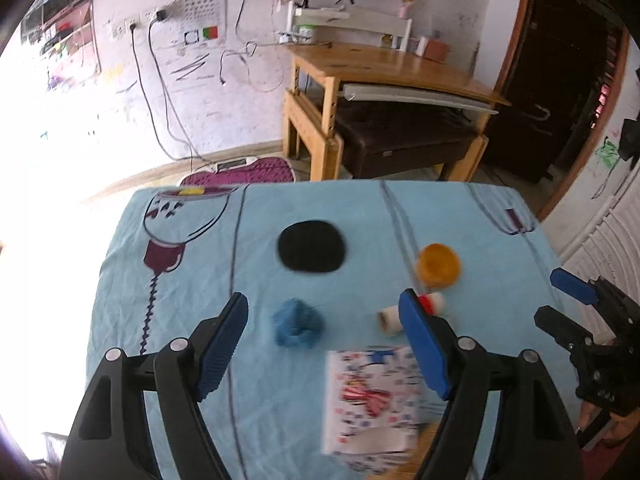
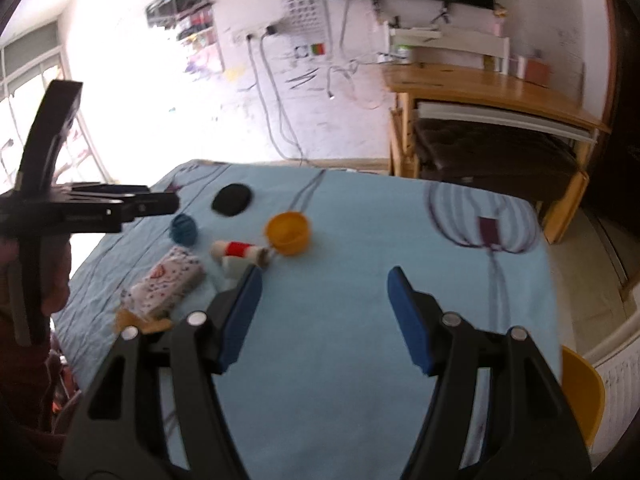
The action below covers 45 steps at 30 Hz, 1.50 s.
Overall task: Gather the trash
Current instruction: 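Grasp the blue knitted cloth with the left tool while the right tool grasps the white funnel cup, then carry the cloth and cup to the wastebasket and open both tools over it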
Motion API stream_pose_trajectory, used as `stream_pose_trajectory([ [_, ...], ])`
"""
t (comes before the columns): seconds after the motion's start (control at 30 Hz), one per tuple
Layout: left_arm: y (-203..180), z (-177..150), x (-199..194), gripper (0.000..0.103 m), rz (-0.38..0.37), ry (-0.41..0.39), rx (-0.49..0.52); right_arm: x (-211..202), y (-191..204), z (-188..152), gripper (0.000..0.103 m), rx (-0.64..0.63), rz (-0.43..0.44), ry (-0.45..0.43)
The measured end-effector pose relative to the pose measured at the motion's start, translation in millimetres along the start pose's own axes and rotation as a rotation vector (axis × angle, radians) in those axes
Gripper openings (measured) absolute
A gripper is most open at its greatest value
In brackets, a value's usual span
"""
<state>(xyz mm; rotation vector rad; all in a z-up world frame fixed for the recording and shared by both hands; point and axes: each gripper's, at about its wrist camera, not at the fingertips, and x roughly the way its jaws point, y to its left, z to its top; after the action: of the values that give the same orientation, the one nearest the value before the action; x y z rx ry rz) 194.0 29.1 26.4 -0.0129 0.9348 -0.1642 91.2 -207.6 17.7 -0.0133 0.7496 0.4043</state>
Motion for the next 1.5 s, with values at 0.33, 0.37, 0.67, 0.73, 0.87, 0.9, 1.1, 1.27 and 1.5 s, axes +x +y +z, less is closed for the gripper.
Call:
stream_pose_trajectory([
  [0.33,15.1,-4.5,53.2,0.072,0.001,0.076,-0.021,51.2,34.6,7.9,0.063,-0.057,-0.011,0.119],
  [0.37,16.2,-5.0,57.1,0.07,0.001,0.078,-0.026,54.1,35.5,8.2,0.063,-0.059,-0.015,0.125],
  [0.67,13.9,-13.1,62.7,0.034,0.005,0.047,0.004,74.8,47.6,6.6,0.063,-0.076,-0.021,0.17],
  [0.73,9.9,-18.9,60.1,0.027,0.026,0.028,0.035,78.8,49.7,5.0,0.063,-0.085,-0.036,0.18],
  [0.87,6.0,-29.4,53.0,0.025,0.02,0.005,0.052,84.4,53.4,4.5,0.058,-0.104,-0.052,0.183],
  [0.9,8.2,-30.6,51.1,0.025,-0.004,0.003,0.037,85.3,54.3,5.8,0.052,-0.11,-0.049,0.18],
  [1.1,19.7,-32.4,45.4,0.025,-0.071,-0.013,-0.022,82.2,52.7,5.6,0.031,-0.113,-0.048,0.164],
  [1.27,25.6,-31.8,37.2,0.025,-0.096,-0.041,-0.042,69.6,48.5,5.5,0.031,-0.092,-0.049,0.118],
  [1.5,26.4,-26.2,21.2,0.025,-0.1,-0.071,-0.054,44.1,37.0,4.4,0.031,-0.056,-0.048,0.05],
])
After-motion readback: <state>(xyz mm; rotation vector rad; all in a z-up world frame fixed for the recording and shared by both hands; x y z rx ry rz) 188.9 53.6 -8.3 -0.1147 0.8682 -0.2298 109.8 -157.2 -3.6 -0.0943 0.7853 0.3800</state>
